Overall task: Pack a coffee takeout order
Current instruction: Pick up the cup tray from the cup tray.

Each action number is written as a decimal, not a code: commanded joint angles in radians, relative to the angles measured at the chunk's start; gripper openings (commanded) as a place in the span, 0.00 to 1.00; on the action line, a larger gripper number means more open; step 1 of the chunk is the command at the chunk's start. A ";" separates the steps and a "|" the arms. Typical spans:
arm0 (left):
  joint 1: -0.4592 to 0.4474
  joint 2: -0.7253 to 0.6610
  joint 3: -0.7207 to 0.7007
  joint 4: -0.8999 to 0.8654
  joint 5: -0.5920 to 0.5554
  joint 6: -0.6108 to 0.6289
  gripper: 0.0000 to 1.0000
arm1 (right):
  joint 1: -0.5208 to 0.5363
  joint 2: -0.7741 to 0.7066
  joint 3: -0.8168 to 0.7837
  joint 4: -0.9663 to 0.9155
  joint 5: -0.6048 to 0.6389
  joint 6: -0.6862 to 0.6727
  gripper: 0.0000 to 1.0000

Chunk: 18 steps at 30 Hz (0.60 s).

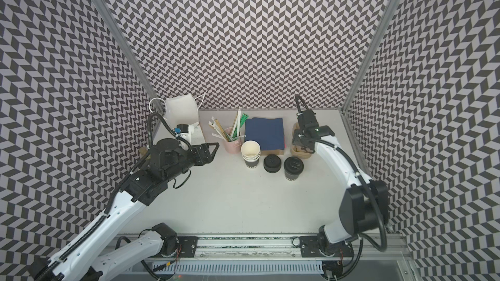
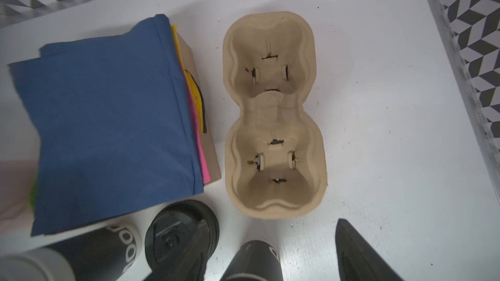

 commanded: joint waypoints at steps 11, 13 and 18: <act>0.017 -0.124 -0.129 0.077 -0.166 0.119 0.97 | -0.033 0.269 0.183 0.020 -0.003 0.010 0.68; 0.018 -0.143 -0.141 0.083 -0.176 0.118 0.98 | -0.038 0.290 0.203 0.009 0.011 0.007 0.68; 0.023 -0.170 -0.144 0.078 -0.209 0.115 0.98 | -0.059 0.340 0.223 0.007 0.011 0.004 0.67</act>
